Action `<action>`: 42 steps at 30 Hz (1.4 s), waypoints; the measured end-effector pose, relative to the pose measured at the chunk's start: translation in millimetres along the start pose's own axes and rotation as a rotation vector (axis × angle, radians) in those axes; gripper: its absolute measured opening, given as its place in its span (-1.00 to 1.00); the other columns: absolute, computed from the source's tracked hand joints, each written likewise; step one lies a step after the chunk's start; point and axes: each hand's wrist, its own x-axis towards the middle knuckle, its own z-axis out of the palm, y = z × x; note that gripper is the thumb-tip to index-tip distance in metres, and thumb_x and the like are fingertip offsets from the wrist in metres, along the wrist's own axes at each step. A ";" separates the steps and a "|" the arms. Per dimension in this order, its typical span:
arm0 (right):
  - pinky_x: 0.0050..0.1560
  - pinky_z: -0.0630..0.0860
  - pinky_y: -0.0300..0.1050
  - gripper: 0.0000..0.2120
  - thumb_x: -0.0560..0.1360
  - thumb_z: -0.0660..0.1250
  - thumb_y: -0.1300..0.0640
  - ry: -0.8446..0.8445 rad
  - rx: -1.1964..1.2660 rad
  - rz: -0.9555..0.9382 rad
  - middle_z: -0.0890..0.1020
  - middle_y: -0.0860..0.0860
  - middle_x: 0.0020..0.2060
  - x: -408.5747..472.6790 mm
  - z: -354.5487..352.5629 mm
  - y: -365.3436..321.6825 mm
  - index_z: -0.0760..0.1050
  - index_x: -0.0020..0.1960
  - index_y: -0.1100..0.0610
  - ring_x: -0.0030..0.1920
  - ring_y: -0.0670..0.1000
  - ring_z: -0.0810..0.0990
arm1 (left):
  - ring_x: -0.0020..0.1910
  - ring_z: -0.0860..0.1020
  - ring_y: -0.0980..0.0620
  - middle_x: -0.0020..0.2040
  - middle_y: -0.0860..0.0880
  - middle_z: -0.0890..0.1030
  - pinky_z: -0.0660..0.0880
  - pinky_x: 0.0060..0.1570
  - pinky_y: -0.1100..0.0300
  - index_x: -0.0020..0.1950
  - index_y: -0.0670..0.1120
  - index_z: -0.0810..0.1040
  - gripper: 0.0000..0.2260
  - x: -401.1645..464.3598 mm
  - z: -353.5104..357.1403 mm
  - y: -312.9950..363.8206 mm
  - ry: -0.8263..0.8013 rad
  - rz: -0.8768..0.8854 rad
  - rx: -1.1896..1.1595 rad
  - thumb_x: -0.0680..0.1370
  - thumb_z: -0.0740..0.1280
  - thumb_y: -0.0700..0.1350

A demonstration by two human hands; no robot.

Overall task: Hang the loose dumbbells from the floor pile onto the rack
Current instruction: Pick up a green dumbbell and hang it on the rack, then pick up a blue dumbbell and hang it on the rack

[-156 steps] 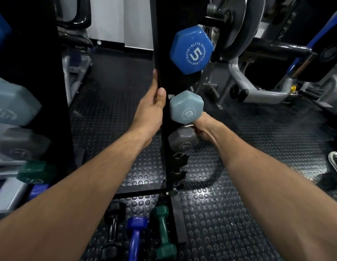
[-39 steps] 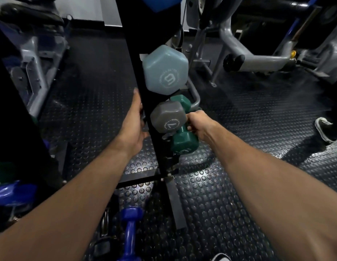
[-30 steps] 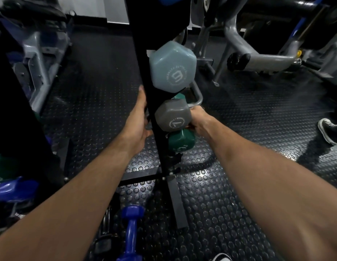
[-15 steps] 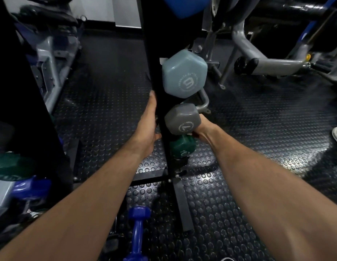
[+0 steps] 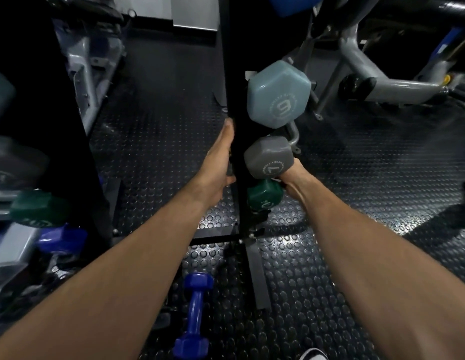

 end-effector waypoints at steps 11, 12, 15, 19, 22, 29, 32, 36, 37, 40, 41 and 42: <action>0.04 0.59 -0.03 -0.79 0.67 0.28 0.19 0.354 0.107 0.149 0.67 0.05 -0.02 -82.2 9.9 188.7 0.59 0.25 0.21 -0.02 0.05 0.64 | 0.37 0.50 0.05 0.40 0.11 0.53 0.39 0.44 -0.12 0.44 0.16 0.48 -0.45 -81.6 -81.6 -120.2 0.230 -0.160 0.243 0.52 0.29 0.38; -0.02 0.59 -0.04 -0.82 0.67 0.27 0.21 0.289 0.046 0.209 0.68 0.06 -0.02 -91.2 18.6 205.4 0.59 0.21 0.20 -0.03 0.06 0.64 | 0.34 0.51 0.07 0.35 0.12 0.56 0.41 0.41 -0.07 0.40 0.16 0.51 -0.49 -91.7 -90.2 -137.6 0.256 -0.188 0.237 0.53 0.32 0.36; -0.13 0.60 -0.08 -0.87 0.63 0.33 0.17 0.052 -0.145 0.324 0.71 0.07 -0.07 -111.3 48.9 248.0 0.62 0.13 0.14 -0.10 0.04 0.66 | 0.19 0.58 0.12 0.23 0.07 0.63 0.44 0.24 0.13 0.36 0.04 0.55 -0.56 -117.8 -110.7 -190.7 0.303 -0.284 0.256 0.56 0.39 0.22; 0.08 0.57 -0.07 -0.74 0.50 0.48 0.03 -0.191 -0.539 0.222 0.68 -0.04 -0.05 -119.7 91.7 276.3 0.58 0.16 0.06 -0.03 0.02 0.66 | 0.12 0.63 0.01 0.18 -0.07 0.66 0.46 0.16 0.22 0.37 -0.08 0.54 -0.59 -142.5 -130.7 -252.0 0.366 -0.399 0.290 0.57 0.45 0.03; 0.10 0.51 -0.12 -0.66 0.45 0.49 -0.05 -0.326 -0.745 0.074 0.66 -0.06 0.04 -112.5 115.9 279.6 0.55 0.20 -0.08 0.06 0.00 0.65 | 0.10 0.61 0.03 0.20 -0.03 0.62 0.47 0.18 0.20 0.39 -0.07 0.52 -0.58 -154.9 -139.1 -280.6 0.385 -0.459 0.318 0.57 0.45 0.01; 0.30 0.48 -0.02 -0.32 0.43 0.53 -0.09 -0.500 -0.972 -0.109 0.52 0.04 0.23 -77.1 163.0 300.1 0.41 0.48 0.01 0.19 0.07 0.57 | 0.00 0.58 0.12 0.09 0.07 0.59 0.50 -0.10 0.20 0.21 -0.01 0.56 -0.60 -187.2 -137.6 -328.9 0.583 -0.497 0.519 0.48 0.50 0.15; 0.25 0.47 -0.09 -0.19 0.37 0.59 -0.08 -0.553 -1.019 -0.141 0.51 0.04 0.25 -62.3 173.3 310.3 0.36 0.53 0.03 0.19 0.06 0.57 | -0.02 0.53 0.12 0.07 0.10 0.51 0.47 -0.16 0.20 0.12 0.00 0.55 -0.64 -192.8 -127.4 -337.8 0.619 -0.485 0.659 0.47 0.50 0.16; 0.24 0.49 -0.09 -0.16 0.35 0.63 -0.03 -0.636 -1.035 -0.134 0.53 -0.02 0.19 -49.8 178.6 318.6 0.34 0.53 0.00 0.15 0.04 0.58 | 0.03 0.52 0.08 -0.02 0.14 0.49 0.51 -0.08 0.12 0.11 0.03 0.57 -0.68 -195.9 -120.2 -346.7 0.590 -0.497 0.868 0.51 0.42 0.21; 0.24 0.52 -0.07 -0.20 0.34 0.63 -0.02 -0.642 -1.029 -0.137 0.57 -0.03 0.16 -45.6 177.9 321.7 0.37 0.50 -0.01 0.12 0.03 0.61 | 0.04 0.52 0.08 0.01 0.13 0.50 0.47 -0.09 0.15 0.16 0.03 0.56 -0.65 -196.4 -118.1 -349.7 0.564 -0.513 0.893 0.52 0.40 0.23; 0.25 0.56 -0.04 -0.32 0.35 0.63 0.01 -0.650 -0.999 -0.165 0.64 -0.05 0.07 -38.6 175.7 326.6 0.47 0.41 0.02 0.04 -0.02 0.63 | 0.17 0.49 0.04 0.24 0.06 0.43 0.47 0.01 0.13 0.37 0.00 0.44 -0.42 -198.7 -107.7 -359.1 0.429 -0.534 0.942 0.49 0.41 0.30; 0.25 0.56 -0.05 -0.34 0.36 0.63 0.02 -0.655 -0.999 -0.178 0.64 -0.05 0.06 -37.7 175.8 327.2 0.48 0.40 0.02 0.03 -0.03 0.63 | 0.23 0.47 0.01 0.29 0.04 0.40 0.50 0.11 0.09 0.44 -0.01 0.36 -0.30 -200.0 -103.5 -364.3 0.390 -0.546 0.956 0.44 0.44 0.32; 0.25 0.56 -0.05 -0.35 0.36 0.62 0.02 -0.659 -0.996 -0.189 0.65 -0.05 0.06 -37.0 175.5 327.3 0.49 0.39 0.03 0.03 -0.03 0.63 | 0.29 0.45 -0.03 0.33 0.02 0.37 0.50 0.22 0.03 0.50 -0.02 0.28 -0.18 -201.3 -99.2 -369.6 0.349 -0.567 0.972 0.40 0.48 0.33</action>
